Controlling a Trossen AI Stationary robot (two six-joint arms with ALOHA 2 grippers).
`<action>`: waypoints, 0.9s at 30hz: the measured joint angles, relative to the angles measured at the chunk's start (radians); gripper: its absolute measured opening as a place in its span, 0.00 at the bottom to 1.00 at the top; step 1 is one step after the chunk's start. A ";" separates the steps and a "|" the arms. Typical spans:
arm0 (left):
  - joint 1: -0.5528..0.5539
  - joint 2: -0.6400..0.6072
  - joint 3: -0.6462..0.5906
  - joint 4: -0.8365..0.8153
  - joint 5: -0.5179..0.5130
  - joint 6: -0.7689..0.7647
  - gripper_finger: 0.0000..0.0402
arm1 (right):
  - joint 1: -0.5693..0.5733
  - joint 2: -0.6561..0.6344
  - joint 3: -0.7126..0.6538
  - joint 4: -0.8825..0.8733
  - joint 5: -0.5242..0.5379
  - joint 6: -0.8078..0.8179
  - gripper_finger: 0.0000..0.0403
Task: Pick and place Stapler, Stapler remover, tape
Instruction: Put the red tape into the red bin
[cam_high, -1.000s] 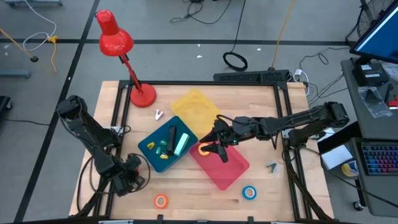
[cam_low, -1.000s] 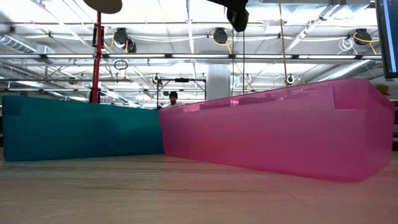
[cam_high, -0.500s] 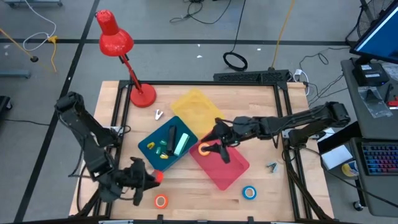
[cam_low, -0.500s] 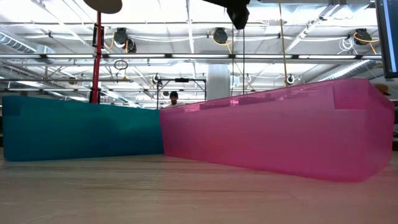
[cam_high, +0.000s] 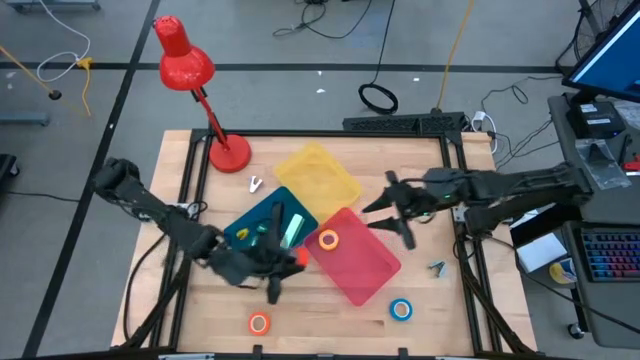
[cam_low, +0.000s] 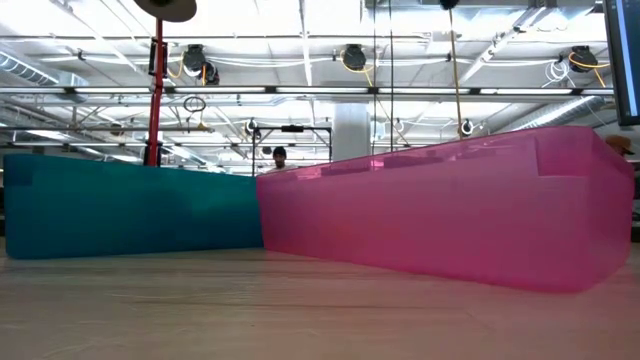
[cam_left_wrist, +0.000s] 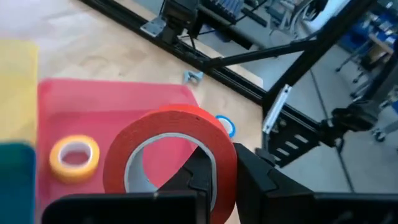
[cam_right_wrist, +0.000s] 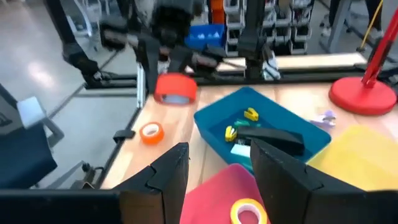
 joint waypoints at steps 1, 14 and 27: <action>0.021 0.027 0.032 -0.011 0.018 0.019 0.08 | 0.000 -0.032 -0.012 -0.003 0.000 0.000 0.41; 0.210 0.432 0.533 -0.332 0.167 0.030 0.08 | 0.000 -0.511 -0.364 0.012 0.000 0.088 0.41; 0.307 0.694 0.820 -0.699 0.324 -0.173 0.08 | 0.000 -0.835 -0.604 0.113 -0.003 0.170 0.41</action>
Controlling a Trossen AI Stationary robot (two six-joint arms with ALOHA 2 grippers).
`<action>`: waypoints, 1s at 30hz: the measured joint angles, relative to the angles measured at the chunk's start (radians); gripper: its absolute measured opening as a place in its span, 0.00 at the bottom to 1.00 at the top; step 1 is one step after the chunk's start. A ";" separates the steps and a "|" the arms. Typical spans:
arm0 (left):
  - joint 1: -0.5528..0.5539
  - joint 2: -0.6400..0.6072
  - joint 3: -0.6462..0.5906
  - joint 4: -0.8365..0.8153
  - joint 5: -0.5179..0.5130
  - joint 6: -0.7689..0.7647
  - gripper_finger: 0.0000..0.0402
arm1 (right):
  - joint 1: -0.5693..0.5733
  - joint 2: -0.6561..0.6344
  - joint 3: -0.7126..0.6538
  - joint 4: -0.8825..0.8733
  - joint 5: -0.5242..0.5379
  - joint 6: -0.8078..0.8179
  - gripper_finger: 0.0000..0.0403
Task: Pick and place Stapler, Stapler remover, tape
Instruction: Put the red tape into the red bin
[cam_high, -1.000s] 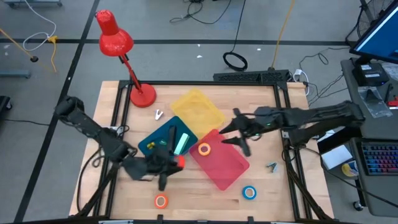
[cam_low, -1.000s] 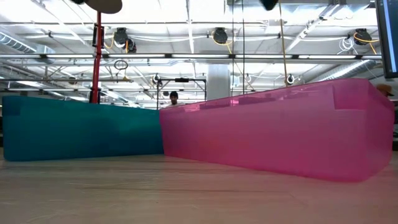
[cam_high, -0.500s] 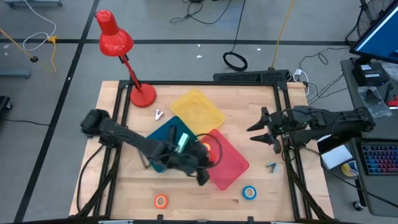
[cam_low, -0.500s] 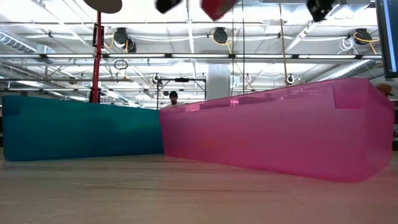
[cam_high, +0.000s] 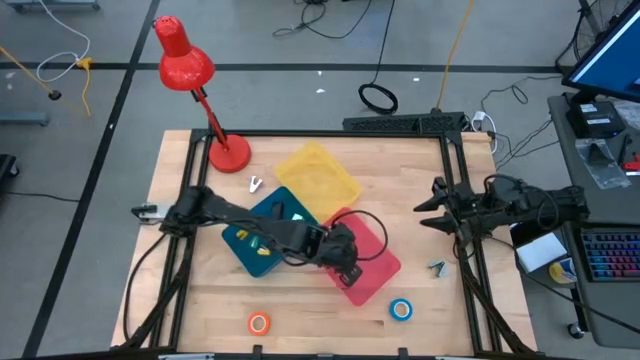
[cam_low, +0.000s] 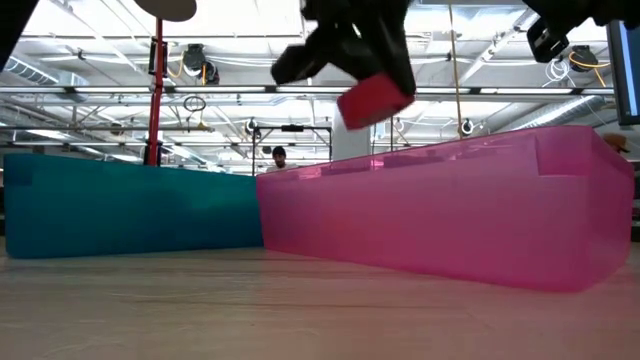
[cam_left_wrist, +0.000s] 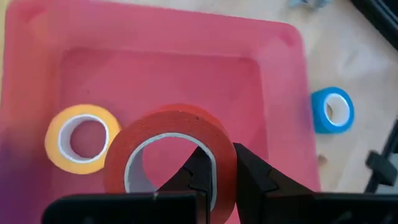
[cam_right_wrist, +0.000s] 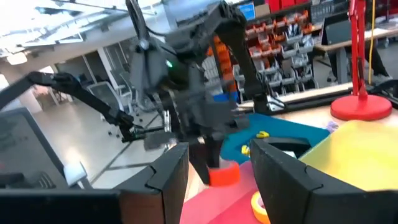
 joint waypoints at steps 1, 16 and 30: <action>0.007 0.006 0.000 0.000 0.008 -0.019 0.08 | 0.000 -0.015 -0.008 0.006 0.000 0.000 0.41; 0.058 0.108 0.002 0.063 0.122 -0.129 0.08 | 0.000 -0.083 -0.054 0.007 0.000 -0.005 0.41; 0.060 0.169 0.001 0.088 0.200 -0.171 0.23 | 0.000 -0.084 -0.054 -0.001 0.000 -0.012 0.41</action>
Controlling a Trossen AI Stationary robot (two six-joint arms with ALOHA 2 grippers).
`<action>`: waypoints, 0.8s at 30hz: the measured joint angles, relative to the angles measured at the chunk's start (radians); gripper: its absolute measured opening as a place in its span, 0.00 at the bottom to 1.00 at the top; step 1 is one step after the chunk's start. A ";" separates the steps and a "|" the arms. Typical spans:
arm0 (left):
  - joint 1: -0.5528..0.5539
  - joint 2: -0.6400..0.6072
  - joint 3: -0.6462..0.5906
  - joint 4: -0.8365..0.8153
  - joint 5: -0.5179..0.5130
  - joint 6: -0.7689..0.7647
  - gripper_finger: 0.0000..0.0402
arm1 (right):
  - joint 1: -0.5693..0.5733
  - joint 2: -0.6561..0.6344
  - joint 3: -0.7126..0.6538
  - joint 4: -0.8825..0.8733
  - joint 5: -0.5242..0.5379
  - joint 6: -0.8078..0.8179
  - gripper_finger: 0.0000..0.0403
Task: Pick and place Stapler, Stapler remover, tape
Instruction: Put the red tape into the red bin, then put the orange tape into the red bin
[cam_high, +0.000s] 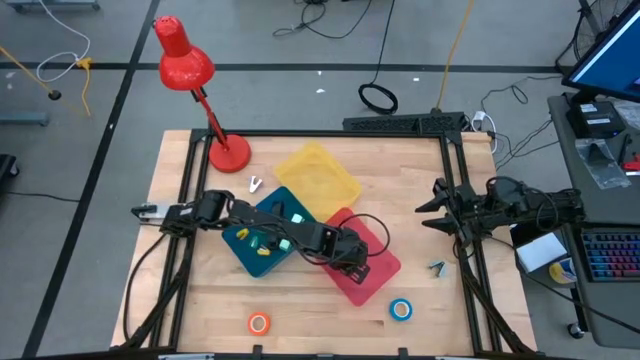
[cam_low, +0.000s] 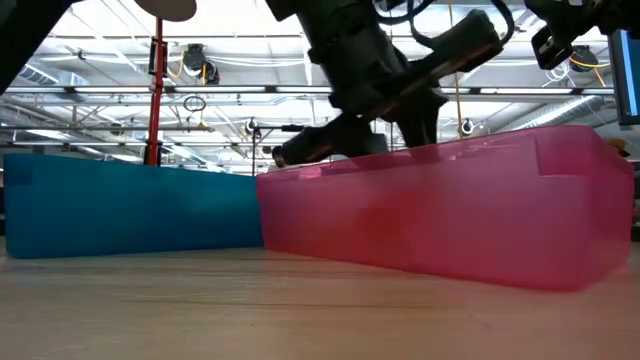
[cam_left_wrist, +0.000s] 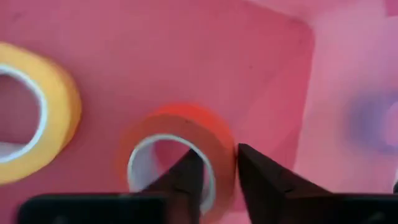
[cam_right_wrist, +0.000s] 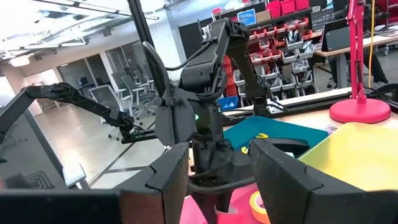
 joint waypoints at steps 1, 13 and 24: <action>0.000 0.000 0.000 0.003 0.003 0.000 0.28 | 0.000 0.000 0.000 0.000 0.000 0.000 0.41; 0.027 -0.059 0.000 0.007 0.175 -0.009 0.50 | 0.000 0.000 0.000 0.000 0.000 0.000 0.41; -0.186 -0.264 0.000 -0.157 0.164 -0.167 0.36 | 0.000 0.001 0.000 -0.007 0.000 0.006 0.41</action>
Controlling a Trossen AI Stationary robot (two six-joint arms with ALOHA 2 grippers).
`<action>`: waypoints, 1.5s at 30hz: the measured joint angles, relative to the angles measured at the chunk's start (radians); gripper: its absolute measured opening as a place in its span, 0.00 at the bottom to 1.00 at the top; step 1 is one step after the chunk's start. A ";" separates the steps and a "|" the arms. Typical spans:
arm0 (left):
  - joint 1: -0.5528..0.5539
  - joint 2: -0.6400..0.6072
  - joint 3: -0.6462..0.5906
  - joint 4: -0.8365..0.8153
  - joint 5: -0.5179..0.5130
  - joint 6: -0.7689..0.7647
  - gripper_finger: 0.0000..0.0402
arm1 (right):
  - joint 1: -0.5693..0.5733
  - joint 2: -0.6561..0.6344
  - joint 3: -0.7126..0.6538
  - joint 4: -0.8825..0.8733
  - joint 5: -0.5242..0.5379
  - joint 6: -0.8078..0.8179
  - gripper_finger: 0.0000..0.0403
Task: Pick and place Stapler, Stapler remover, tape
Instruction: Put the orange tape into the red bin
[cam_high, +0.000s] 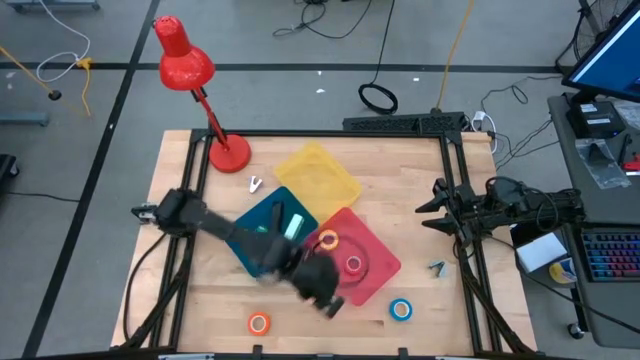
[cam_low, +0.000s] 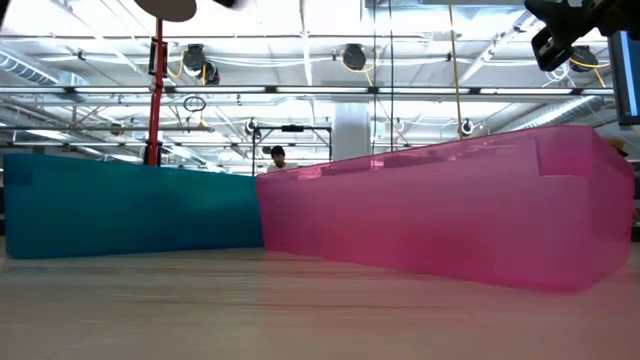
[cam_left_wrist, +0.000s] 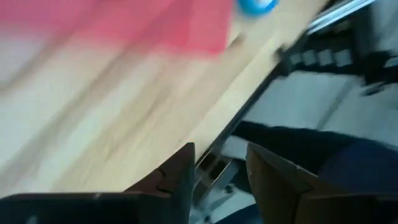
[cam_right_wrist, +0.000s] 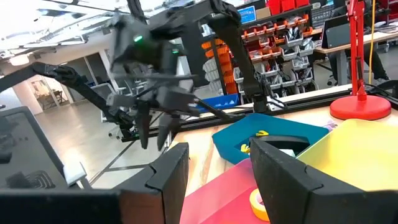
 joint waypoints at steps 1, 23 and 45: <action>-0.034 -0.002 0.000 -0.037 -0.019 -0.038 0.34 | 0.000 0.000 0.000 -0.002 0.000 -0.001 0.41; -0.379 0.013 -0.195 -0.230 -0.060 -0.800 0.30 | 0.000 0.000 0.001 0.000 0.000 0.002 0.41; -0.404 0.013 -0.332 -0.227 -0.027 -0.880 0.49 | 0.000 0.000 0.001 0.000 0.003 0.029 0.41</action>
